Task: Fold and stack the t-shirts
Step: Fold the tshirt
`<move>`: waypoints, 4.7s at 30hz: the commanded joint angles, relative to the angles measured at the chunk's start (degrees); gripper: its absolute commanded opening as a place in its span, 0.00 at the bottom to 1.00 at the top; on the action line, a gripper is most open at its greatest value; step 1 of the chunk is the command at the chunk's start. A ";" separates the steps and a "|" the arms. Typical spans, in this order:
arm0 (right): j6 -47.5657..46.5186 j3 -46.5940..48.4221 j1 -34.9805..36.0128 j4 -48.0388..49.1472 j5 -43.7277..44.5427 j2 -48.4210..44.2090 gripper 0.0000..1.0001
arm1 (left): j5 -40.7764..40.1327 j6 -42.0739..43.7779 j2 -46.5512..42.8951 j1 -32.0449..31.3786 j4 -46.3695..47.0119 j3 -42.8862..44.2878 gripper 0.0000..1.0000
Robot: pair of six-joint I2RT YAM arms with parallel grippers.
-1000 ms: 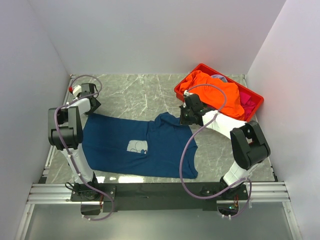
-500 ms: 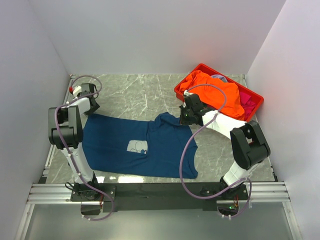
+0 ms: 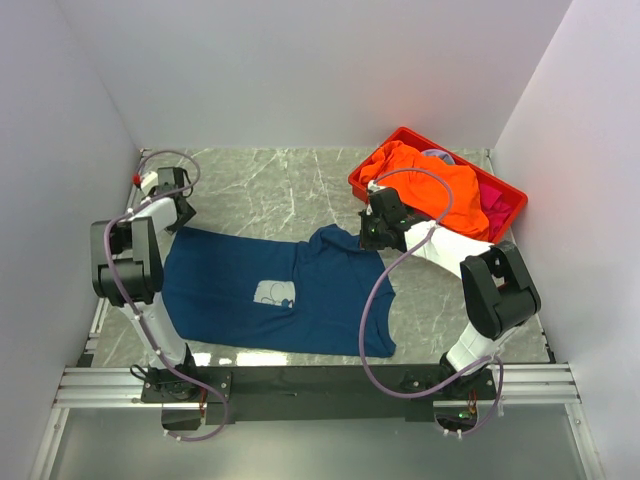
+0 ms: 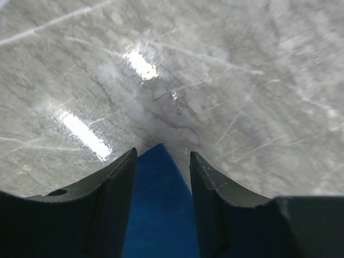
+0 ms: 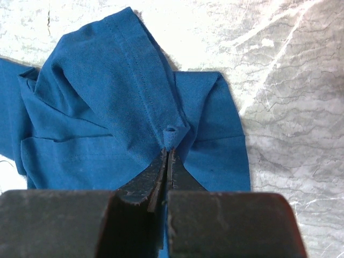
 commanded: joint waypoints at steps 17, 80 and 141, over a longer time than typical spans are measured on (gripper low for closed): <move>0.12 0.17 0.30 1.26 -0.18 -1.11 0.00 | 1.10 1.78 1.64 0.26 -2.77 4.62 0.47; 15.49 -15.04 26.84 -24.22 19.59 -37.06 0.00 | -11.82 -2.70 -35.63 4.48 9.89 -30.71 0.01; 15.15 -9.67 32.83 -12.57 18.38 -24.15 0.58 | -14.21 -7.19 -53.30 -17.03 5.14 -35.90 0.91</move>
